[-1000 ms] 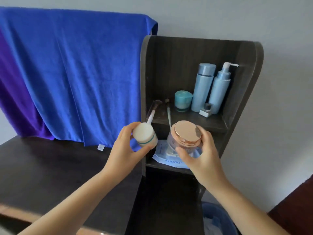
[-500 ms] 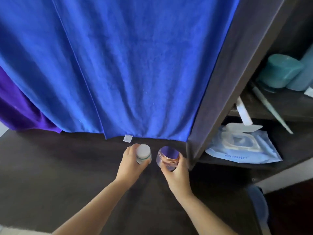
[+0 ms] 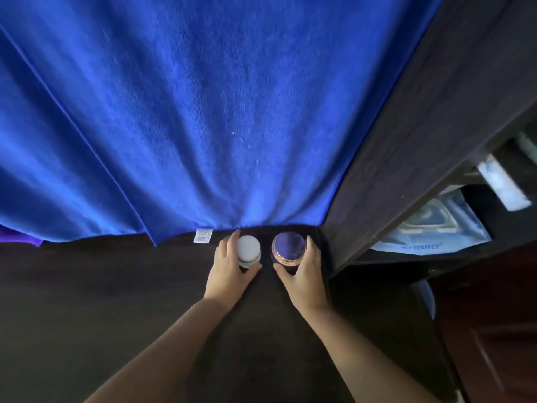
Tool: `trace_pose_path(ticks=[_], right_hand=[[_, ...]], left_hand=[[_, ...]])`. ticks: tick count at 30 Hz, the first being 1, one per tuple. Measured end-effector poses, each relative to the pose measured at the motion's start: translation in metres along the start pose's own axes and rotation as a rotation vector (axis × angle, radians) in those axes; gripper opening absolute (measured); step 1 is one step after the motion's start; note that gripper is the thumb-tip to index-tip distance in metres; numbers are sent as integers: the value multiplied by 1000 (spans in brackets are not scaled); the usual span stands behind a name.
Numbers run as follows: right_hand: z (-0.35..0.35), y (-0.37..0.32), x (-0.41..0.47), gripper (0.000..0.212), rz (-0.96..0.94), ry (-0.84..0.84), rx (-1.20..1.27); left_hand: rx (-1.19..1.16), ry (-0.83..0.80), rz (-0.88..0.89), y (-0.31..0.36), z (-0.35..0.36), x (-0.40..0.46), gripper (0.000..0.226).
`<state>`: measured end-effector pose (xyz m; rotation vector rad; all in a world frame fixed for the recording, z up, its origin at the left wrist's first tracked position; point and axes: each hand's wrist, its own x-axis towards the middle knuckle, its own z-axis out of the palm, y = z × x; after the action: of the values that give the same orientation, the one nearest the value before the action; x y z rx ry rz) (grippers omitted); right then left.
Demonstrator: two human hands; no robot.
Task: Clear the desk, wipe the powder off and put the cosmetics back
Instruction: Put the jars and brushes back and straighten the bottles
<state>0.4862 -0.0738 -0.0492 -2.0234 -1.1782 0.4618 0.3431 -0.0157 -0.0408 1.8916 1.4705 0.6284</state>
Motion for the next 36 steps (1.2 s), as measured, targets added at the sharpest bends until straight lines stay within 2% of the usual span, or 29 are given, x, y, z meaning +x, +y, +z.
trace_pose_path(ticks=[2, 4, 10, 13, 15, 17, 19, 21, 25, 29, 32, 36], right_hand=[[-13, -5, -2, 95, -27, -39, 32], [-34, -12, -9, 93, -137, -65, 45], [-158, -39, -44, 56, -569, -180, 202], [-237, -43, -53, 35, -776, -54, 179], [-286, -41, -50, 25, -875, 73, 163], [-328, -36, -35, 21, -893, 177, 159], [-362, -31, -9, 21, -821, 259, 153], [-384, -28, 26, 29, -668, 326, 156], [-393, -25, 89, 51, -383, 320, 30], [-380, -25, 113, 41, -317, 316, -63], [-375, -23, 119, 37, -303, 321, -113], [-376, -20, 122, 37, -306, 281, -164]], left_hand=[[26, 33, 35, 12, -8, -4, 83], [41, 111, 102, 30, -19, -11, 79], [-122, 407, 403, 137, -43, -53, 54], [-234, 454, 525, 210, -38, -82, 42], [-213, 489, 656, 255, -30, -96, 35], [-180, 490, 779, 298, -24, -102, 29], [-156, 436, 837, 337, -19, -97, 28], [-129, 385, 775, 371, -11, -76, 33], [-76, 331, 406, 416, 2, -14, 67], [48, 209, 165, 428, 12, 28, 80], [49, 161, 101, 428, 17, 41, 74], [37, 190, 128, 426, 15, 38, 68]])
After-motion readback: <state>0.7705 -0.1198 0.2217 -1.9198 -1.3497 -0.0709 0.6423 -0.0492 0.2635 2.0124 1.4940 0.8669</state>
